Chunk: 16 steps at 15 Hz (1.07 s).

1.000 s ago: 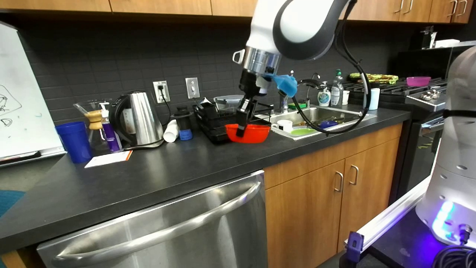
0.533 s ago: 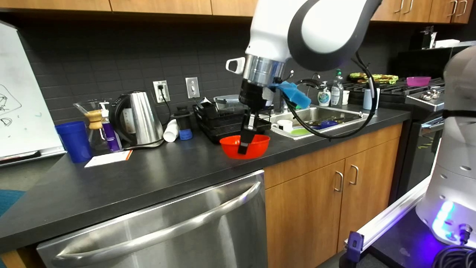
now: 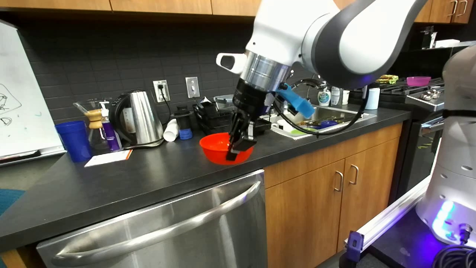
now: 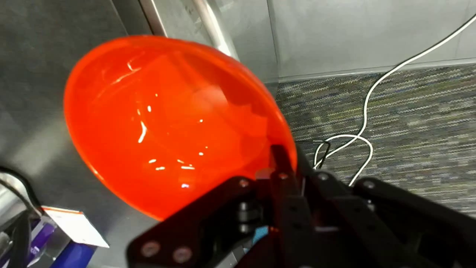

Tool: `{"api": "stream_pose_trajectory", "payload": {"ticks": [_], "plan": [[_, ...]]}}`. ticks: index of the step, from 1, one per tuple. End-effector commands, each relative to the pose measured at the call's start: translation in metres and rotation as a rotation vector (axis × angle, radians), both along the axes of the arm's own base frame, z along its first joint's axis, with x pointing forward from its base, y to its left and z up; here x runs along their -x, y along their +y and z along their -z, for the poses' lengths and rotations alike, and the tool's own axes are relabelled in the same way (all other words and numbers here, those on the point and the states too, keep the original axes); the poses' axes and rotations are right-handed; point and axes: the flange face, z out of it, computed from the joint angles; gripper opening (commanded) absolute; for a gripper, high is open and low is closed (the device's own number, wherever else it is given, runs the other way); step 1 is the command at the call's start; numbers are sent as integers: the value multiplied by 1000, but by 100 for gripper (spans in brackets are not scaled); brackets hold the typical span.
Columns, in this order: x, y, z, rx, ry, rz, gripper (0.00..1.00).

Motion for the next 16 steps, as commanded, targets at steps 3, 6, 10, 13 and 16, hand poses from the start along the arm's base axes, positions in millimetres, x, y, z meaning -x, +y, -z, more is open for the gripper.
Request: {"api": "stream_pose_trajectory", "payload": {"ticks": [3,6,10,13,16], "plan": [[-30,-2,-5,6,-101,-43,1],[-61,-10,-7,37,-140,-14,1],[-87,-18,-6,71,-174,17,1],[-90,-13,6,80,-132,52,1],[-80,-2,13,75,-117,45,1]]}}
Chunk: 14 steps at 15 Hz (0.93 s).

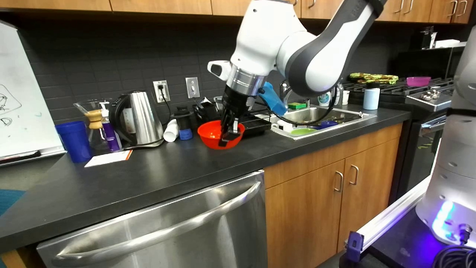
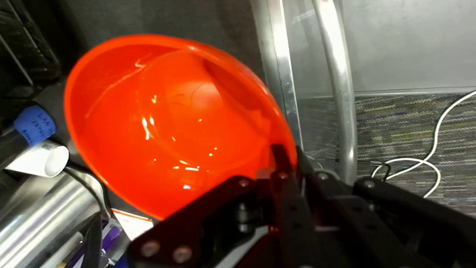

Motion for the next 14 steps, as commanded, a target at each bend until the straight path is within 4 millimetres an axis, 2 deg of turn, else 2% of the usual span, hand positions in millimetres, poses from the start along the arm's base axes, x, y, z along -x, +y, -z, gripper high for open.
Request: {"api": "stream_pose_trajectory", "payload": {"ticks": [1,6,9,14], "plan": [[13,20,4,-2,-1,-20,1],[43,49,4,-1,-54,-124,1],[60,56,16,9,-62,-176,1],[75,58,48,57,-73,-186,1]]}}
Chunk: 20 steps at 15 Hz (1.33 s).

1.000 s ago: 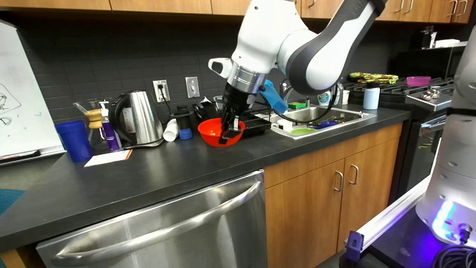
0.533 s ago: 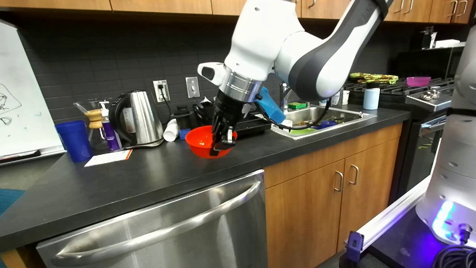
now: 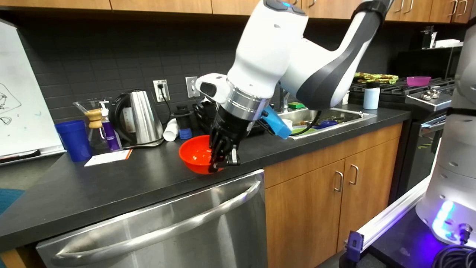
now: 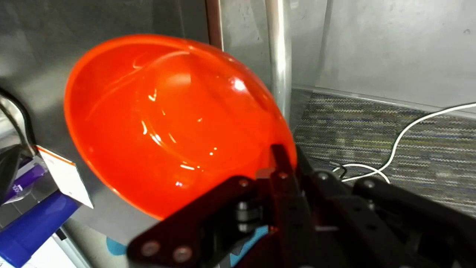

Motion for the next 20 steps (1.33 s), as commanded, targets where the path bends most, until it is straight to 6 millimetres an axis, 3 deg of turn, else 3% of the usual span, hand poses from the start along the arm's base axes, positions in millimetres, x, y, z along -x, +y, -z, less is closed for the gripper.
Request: {"api": "stream_pose_trajectory", "payload": {"ticks": [1,6,9,14,17,20], "plan": [[6,4,23,10,1,28,1],[14,9,49,5,-48,22,1],[10,16,52,-16,-83,30,1],[-8,37,15,-101,-135,37,1],[-28,47,-11,-147,-162,56,1],[-58,51,-20,-170,-193,100,1]]}}
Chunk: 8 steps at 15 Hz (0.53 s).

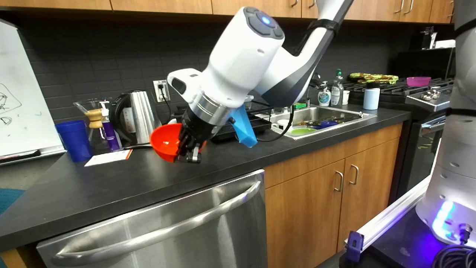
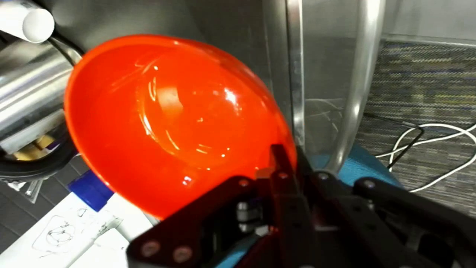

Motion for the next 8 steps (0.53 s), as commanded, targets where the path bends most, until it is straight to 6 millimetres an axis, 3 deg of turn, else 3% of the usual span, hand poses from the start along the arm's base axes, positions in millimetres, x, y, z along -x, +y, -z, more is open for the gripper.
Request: {"api": "stream_pose_trajectory", "payload": {"ticks": [1,5,8], "plan": [[-37,-1,-11,-25,-44,55,1],[-89,-14,5,5,-119,152,1],[-113,-21,21,34,-146,201,1]]}}
